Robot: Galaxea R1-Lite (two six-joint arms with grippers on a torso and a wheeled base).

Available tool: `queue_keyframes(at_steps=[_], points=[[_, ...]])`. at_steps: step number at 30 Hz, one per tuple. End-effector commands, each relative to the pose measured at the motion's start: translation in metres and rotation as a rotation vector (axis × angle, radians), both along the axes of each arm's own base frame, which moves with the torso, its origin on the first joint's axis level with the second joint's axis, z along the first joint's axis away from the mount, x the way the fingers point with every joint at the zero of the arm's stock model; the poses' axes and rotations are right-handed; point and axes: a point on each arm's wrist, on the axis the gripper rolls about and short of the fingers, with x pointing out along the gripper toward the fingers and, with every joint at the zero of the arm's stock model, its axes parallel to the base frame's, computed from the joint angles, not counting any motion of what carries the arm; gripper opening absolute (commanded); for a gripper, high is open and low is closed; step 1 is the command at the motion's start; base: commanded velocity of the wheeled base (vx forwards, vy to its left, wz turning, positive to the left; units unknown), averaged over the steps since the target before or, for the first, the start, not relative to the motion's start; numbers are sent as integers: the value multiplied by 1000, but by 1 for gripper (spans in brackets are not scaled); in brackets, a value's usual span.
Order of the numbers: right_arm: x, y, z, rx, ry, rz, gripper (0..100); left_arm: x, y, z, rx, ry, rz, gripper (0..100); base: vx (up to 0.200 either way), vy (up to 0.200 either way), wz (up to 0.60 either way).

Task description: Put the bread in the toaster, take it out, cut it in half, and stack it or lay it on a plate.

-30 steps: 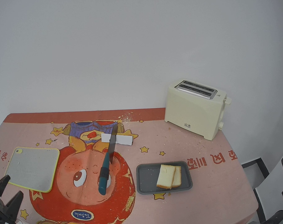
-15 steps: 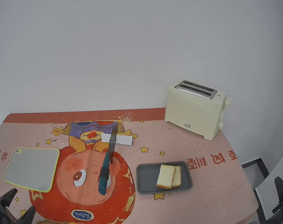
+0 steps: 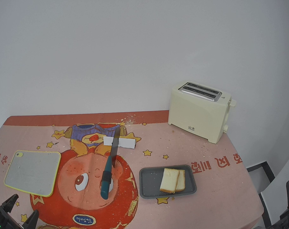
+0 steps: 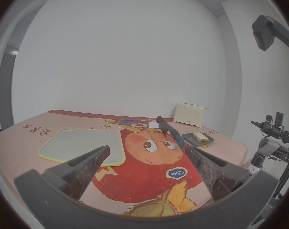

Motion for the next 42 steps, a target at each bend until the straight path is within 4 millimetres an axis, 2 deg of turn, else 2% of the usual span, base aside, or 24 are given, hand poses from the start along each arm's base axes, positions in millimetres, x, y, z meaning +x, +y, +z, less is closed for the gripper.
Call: queue_keyframes(at_steps=[1, 4, 6, 8, 10, 16, 20, 23, 27, 29, 31, 34, 35, 36, 42], points=[[-1, -2, -3, -14, -5, -104, 0, 1, 1, 0, 6, 4, 78, 100, 0, 0, 0], [-1, -2, -3, -24, -5, -105, 0, 0, 0, 0, 24, 4, 137, 100, 0, 0, 0], [-1, -2, -3, -30, -2, -95, 0, 0, 0, -1, 63, 0, 127, 100, 0, 0, 0], [0, 1, -8, -116, 23, 27, 0, 0, -2, -1, 88, -4, 45, 100, 0, 0, 0], [0, 1, -8, -108, 23, 24, 0, 0, -2, -1, 89, -4, 48, 100, 0, 0, 0], [-1, 0, -7, -68, 23, -29, 0, -1, -2, -1, 84, -22, 238, 100, 0, 0, 0], [-1, -1, -7, -69, 25, -32, 0, -5, -2, -4, 89, -117, 370, 100, 0, 0, 0], [-1, -1, -7, -71, 22, -29, 0, -4, -2, -4, 81, -140, 330, 100, 0, 0, 0], [0, 0, -7, -80, 21, -19, 0, -7, -9, -3, 81, -112, 34, 100, 0, 0, 0], [0, 0, -8, -83, 24, -17, 0, -8, -11, -2, 77, -100, -46, 100, 0, 0, 0], [0, 0, -8, -89, 24, -15, 0, -8, -10, -2, 78, -102, -23, 100, 0, 0, 0], [0, 0, -8, -85, 24, -15, 0, -7, -7, -3, 91, -109, 110, 100, 0, 0, 0], [0, -1, -8, -81, 23, -20, 0, -5, -4, -6, 94, -115, 266, 100, 0, 0, 0], [0, -1, -8, -78, 23, -28, 0, -3, -3, -9, 89, -133, 303, 100, 0, 0, 0], [0, 0, -8, -77, 24, -20, 0, -3, -6, -11, 138, -126, 152, 100, 0, 0, 0]])
